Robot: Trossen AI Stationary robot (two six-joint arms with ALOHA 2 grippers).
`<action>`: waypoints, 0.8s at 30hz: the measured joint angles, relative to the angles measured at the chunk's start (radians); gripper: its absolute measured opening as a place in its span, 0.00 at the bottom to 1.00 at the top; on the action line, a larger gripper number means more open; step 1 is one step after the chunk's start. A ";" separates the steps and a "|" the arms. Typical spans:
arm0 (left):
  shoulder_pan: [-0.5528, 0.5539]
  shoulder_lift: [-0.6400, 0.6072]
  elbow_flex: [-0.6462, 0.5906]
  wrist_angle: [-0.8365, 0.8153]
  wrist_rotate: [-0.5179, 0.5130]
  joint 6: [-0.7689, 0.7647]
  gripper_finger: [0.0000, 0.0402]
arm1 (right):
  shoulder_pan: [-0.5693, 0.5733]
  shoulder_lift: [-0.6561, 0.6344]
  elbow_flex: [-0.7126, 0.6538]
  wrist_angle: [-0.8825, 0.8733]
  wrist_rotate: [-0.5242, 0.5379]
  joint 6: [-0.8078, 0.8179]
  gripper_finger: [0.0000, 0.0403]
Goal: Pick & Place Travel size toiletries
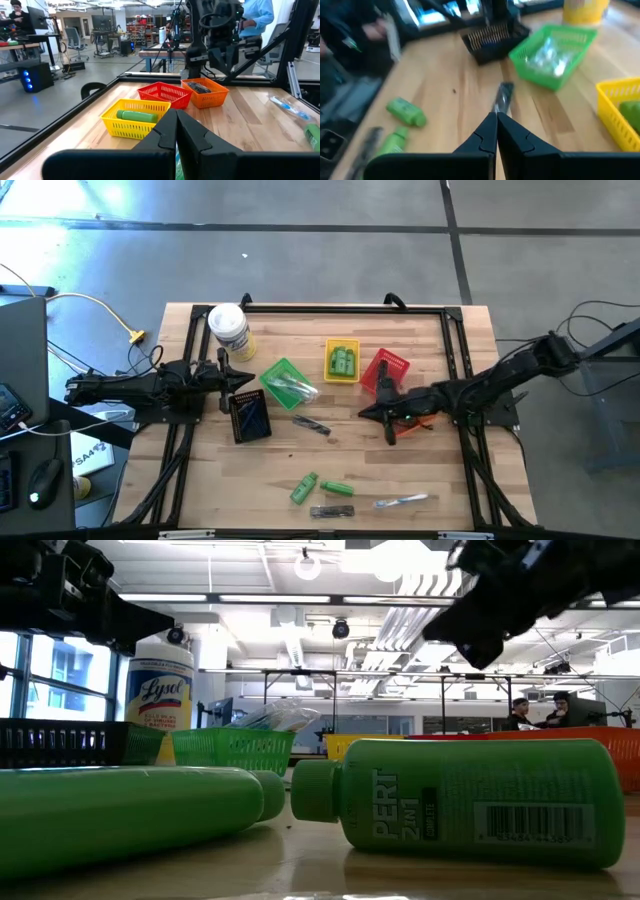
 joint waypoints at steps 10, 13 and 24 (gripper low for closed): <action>0.000 0.000 0.000 0.000 0.000 -0.027 0.00 | 0.023 0.319 0.324 -0.297 0.104 0.028 0.01; 0.000 0.000 0.000 0.000 0.000 -0.027 0.00 | 0.009 0.415 0.417 -0.356 0.028 0.073 0.01; 0.000 0.000 0.000 0.001 0.001 -0.027 0.00 | -0.056 0.602 0.612 -0.494 -0.089 0.015 0.03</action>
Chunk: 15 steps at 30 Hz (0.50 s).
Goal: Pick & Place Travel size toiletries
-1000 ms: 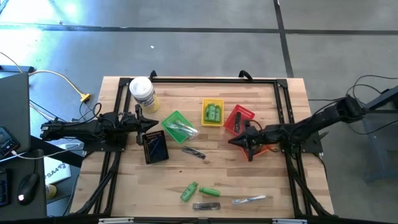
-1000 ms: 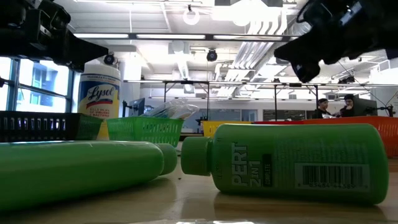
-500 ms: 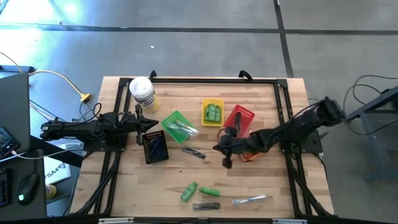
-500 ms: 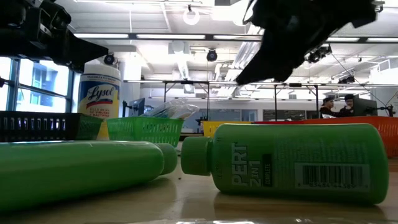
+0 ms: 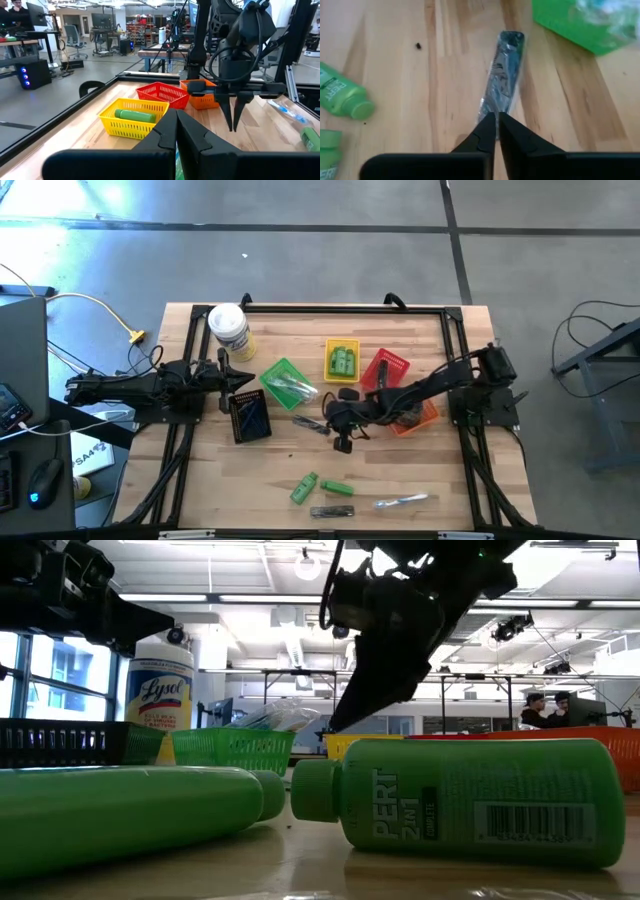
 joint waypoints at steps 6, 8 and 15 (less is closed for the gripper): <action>0.000 0.000 0.000 0.000 0.001 0.000 0.00 | -0.031 0.007 0.004 0.024 -0.114 0.052 0.27; 0.000 0.000 0.000 0.000 0.001 0.000 0.00 | -0.041 0.007 0.004 0.026 -0.130 0.066 0.39; 0.000 0.000 0.000 0.000 0.000 0.002 0.00 | -0.058 0.068 0.002 0.063 -0.068 0.074 0.77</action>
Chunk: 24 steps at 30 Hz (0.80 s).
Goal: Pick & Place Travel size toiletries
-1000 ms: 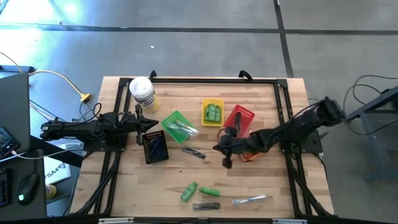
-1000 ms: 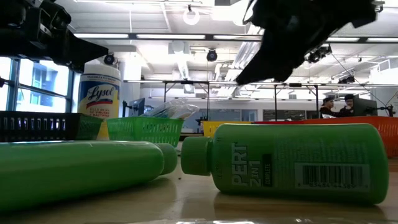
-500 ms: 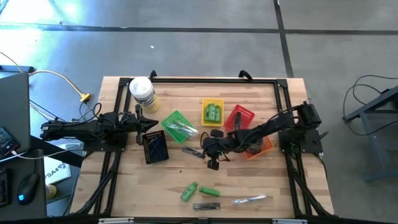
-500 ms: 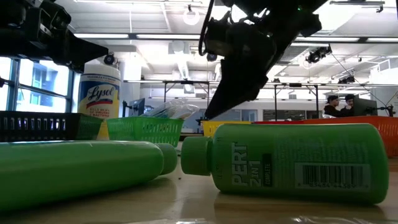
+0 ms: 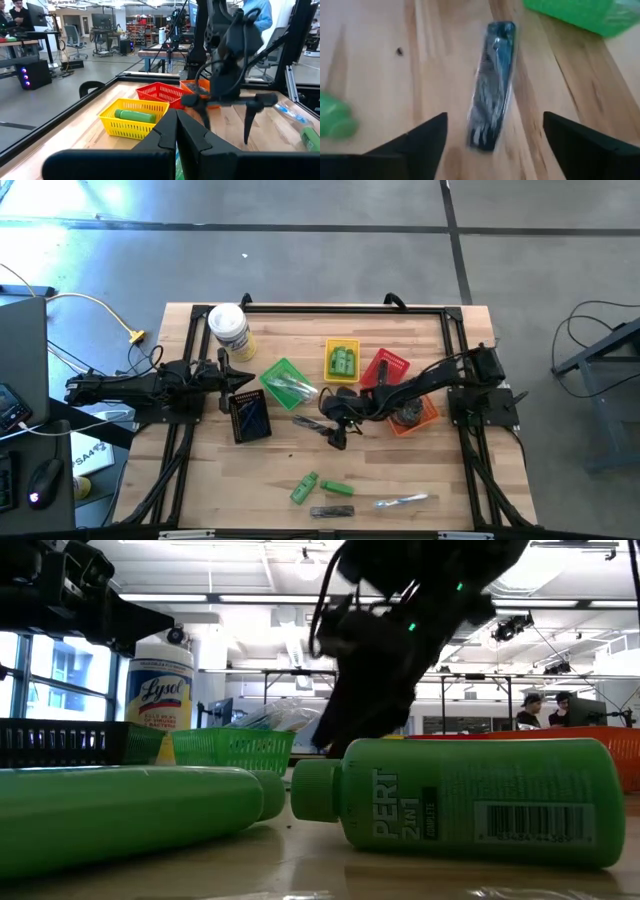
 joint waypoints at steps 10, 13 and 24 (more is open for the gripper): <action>0.000 0.000 0.000 -0.008 -0.007 0.003 0.00 | 0.004 0.068 0.000 0.028 0.059 -0.150 0.89; 0.000 0.000 0.000 -0.008 -0.008 0.003 0.00 | 0.010 0.068 0.000 0.031 0.064 -0.157 0.88; 0.000 0.000 0.000 -0.008 -0.010 0.003 0.00 | 0.056 0.069 0.000 0.044 0.058 -0.157 0.87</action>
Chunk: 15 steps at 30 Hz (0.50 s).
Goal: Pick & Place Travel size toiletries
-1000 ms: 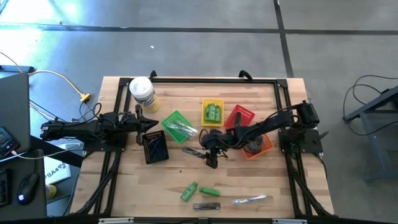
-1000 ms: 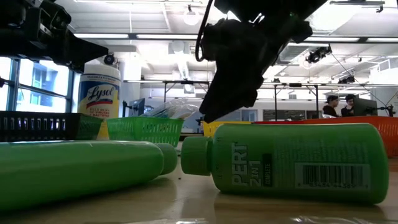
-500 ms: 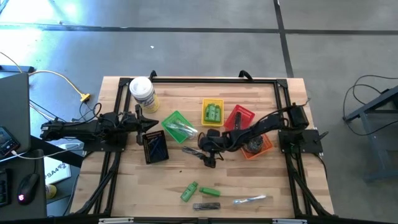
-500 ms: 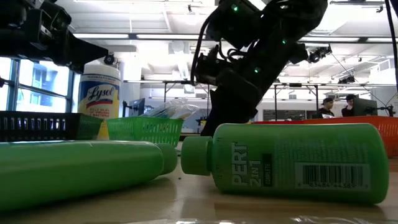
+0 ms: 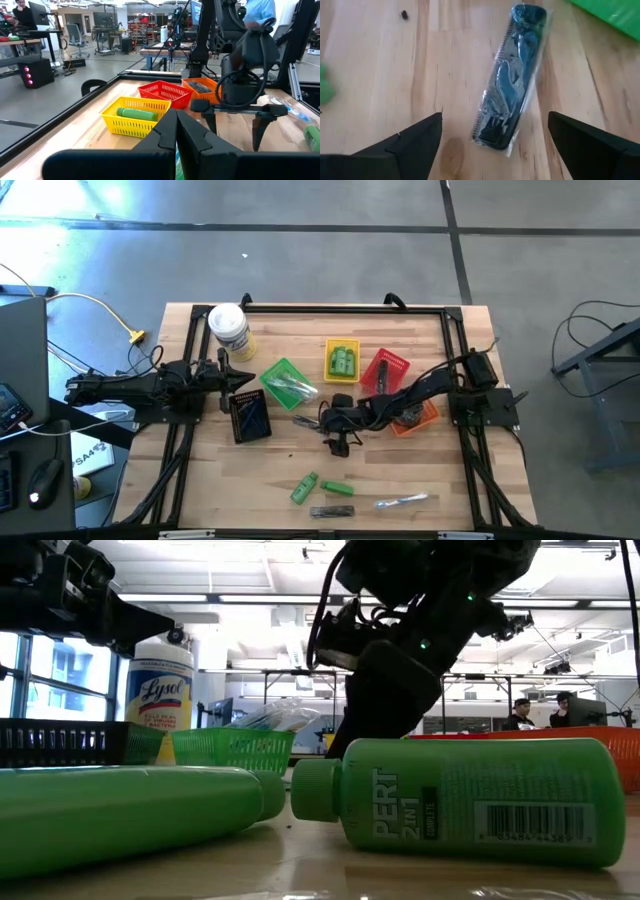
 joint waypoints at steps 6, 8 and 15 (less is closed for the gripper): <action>0.000 0.000 0.000 0.001 0.000 0.000 0.00 | 0.003 0.053 0.002 0.035 0.056 0.022 0.87; 0.000 0.000 0.000 0.000 0.001 0.000 0.00 | 0.003 0.069 0.003 0.038 0.071 0.028 0.87; 0.000 0.000 0.000 0.000 0.001 0.000 0.00 | 0.015 0.076 0.003 0.032 0.103 0.003 0.74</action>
